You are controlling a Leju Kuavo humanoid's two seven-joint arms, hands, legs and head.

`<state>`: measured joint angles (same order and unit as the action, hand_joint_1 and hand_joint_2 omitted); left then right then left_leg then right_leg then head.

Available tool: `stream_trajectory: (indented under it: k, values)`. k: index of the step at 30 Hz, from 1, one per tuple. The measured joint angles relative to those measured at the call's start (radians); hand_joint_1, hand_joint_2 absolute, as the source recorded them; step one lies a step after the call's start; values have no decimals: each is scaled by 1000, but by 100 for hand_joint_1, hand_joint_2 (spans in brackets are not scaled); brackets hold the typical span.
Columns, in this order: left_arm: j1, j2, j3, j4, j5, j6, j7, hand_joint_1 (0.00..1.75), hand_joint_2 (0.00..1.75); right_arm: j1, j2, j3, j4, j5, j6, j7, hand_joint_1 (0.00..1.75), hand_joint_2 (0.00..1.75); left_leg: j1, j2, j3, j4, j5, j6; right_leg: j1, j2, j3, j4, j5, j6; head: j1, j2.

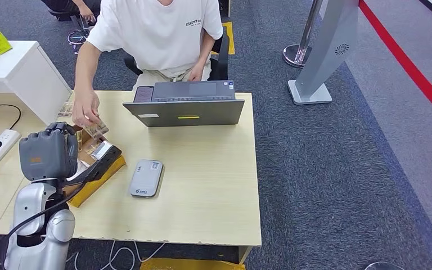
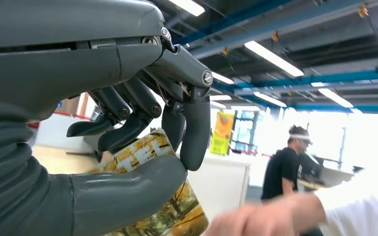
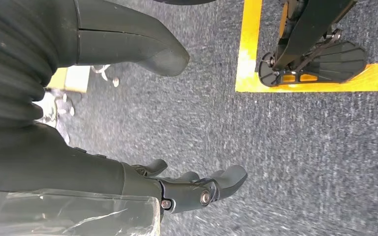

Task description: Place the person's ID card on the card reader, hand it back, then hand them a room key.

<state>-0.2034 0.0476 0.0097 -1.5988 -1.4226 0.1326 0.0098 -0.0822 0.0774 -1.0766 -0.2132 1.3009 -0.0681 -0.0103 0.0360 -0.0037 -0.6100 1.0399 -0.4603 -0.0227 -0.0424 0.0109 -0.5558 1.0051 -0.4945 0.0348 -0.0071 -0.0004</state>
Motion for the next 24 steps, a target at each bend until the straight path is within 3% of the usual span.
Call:
stream_trajectory:
  k: [5, 9, 12, 17, 24]
  values:
    - [-209, 4, -4, 101, -113, 15, 91, 175, 175, -8, 0, 12, 0, 52, 15, -21, 0, 175, 0, -1, -2, 0, 3, 0, 0, -1, 0, 0, 3, 0, 0, 0]
    - [-404, 18, -23, 300, -143, 32, 184, 175, 175, -19, 0, 31, 1, 84, 19, -23, 0, 175, 0, 0, -3, 0, 6, 1, 0, 0, -1, 0, 6, 1, 0, 0]
    - [-507, 28, -48, 432, -145, 41, 215, 175, 175, -28, 2, 40, 2, 91, 24, -18, 0, 175, 0, 0, -3, 0, 7, 1, 0, 1, -2, 0, 7, 1, 0, 0]
    - [-593, 29, -83, 568, -145, 46, 232, 175, 175, -34, 8, 47, 3, 90, 26, -15, 0, 175, 0, 0, -4, 1, 7, 1, 0, 1, -2, 0, 7, 2, 0, 0]
    - [-626, 29, -103, 660, -148, 50, 239, 175, 175, -34, 13, 47, 4, 89, 26, -13, 0, 175, 0, 0, -4, 0, 7, 1, 0, 1, -2, 0, 7, 2, 0, 0]
